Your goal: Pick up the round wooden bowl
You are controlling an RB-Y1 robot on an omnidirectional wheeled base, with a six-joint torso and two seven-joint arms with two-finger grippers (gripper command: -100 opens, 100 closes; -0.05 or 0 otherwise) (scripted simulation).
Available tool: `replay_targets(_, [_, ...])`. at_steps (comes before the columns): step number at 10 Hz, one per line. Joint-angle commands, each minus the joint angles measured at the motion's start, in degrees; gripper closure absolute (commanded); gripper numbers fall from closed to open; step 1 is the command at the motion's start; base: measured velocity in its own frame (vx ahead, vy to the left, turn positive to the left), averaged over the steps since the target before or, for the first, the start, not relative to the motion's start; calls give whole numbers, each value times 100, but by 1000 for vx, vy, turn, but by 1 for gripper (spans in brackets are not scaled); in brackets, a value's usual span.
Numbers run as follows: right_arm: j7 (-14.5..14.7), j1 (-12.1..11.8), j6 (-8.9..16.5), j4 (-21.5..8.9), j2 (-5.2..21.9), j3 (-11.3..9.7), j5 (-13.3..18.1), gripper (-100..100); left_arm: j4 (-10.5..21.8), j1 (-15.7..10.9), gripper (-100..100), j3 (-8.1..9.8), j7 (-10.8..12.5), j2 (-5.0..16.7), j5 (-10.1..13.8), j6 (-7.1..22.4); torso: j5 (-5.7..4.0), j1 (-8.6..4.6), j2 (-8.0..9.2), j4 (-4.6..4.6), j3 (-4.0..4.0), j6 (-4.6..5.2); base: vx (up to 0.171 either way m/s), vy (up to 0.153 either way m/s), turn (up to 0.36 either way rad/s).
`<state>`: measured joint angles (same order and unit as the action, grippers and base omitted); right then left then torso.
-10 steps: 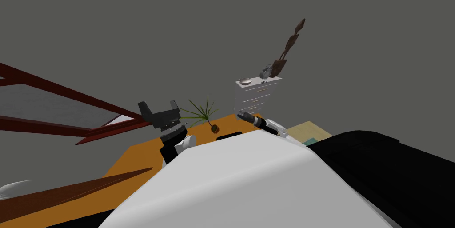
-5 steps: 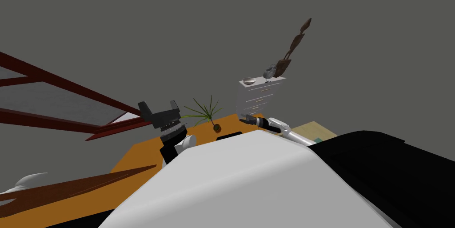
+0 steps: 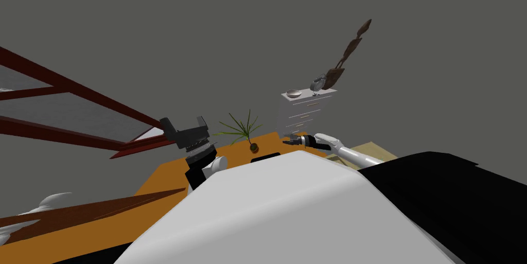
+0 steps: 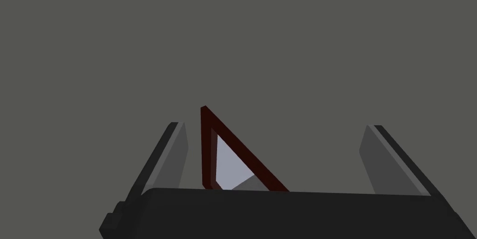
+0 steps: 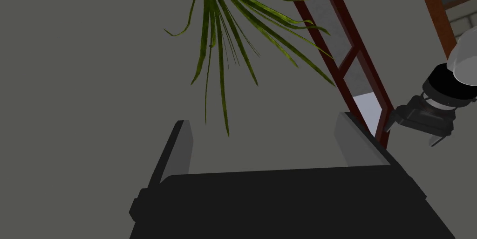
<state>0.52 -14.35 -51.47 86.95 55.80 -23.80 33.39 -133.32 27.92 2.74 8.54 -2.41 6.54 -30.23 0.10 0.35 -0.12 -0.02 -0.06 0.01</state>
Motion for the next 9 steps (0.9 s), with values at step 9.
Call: replay_targets(9, [-124,641,-361,-1080,1549,-545,690,-100,0,0,0,0,0,0,0,0,-1,-6,-9,-2,-5,-1,38,84,42])
